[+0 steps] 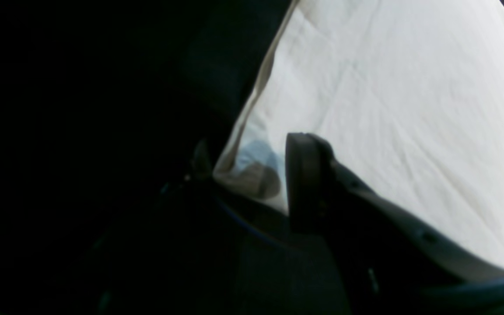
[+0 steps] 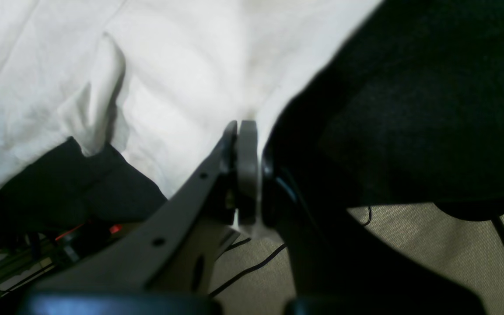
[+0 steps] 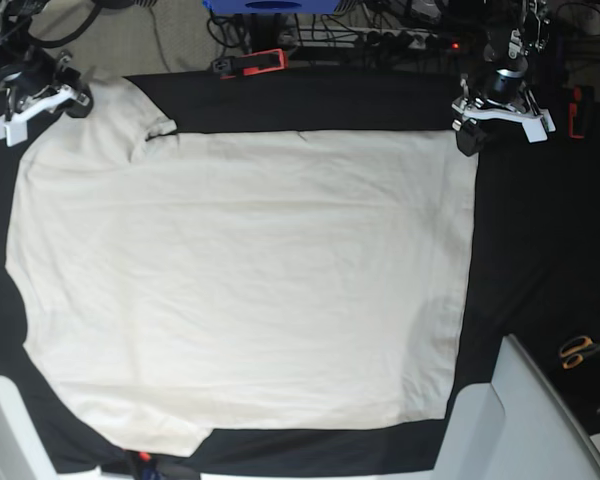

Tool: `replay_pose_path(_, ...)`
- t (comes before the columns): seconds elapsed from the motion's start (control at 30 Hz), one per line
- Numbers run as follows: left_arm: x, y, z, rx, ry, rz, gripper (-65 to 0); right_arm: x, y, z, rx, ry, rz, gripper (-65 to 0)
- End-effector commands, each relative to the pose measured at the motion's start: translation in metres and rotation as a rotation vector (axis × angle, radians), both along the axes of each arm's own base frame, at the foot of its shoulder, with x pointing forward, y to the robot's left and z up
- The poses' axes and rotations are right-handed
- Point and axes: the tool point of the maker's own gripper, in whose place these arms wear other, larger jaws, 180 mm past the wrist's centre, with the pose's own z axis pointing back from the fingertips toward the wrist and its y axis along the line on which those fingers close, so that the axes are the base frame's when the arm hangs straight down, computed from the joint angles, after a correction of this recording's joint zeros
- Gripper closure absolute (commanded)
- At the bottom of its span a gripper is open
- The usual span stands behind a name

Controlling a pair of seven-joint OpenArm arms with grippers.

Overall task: Fold the T-shirt properly
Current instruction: 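Move both grippers down to the shirt's collar-side corners and grasp, then lift the collar edge with both grippers and fold it toward the hem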

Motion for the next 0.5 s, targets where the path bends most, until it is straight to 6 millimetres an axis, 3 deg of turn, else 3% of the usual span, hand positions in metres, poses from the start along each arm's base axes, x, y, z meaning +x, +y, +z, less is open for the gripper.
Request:
replay_pose_path(0.0, -0.01, -0.001, -0.009, -0.011, 0.058, -0.004, -26.2, 0.005, -0.006, 0.005, -0.011, -0.024, -0.003, -0.5)
replay_pose_path(0.3, -0.009, -0.024, -0.014, -0.037, 0.072, -0.061, -25.8, 0.006, -0.006, 0.006, -0.011, -0.026, -0.003, -0.5)
replay_pose_path(0.47, -0.009, -0.027, -0.015, -0.04, 0.074, -0.067, -25.7, 0.006, -0.006, 0.006, -0.011, -0.026, -0.003, -0.5)
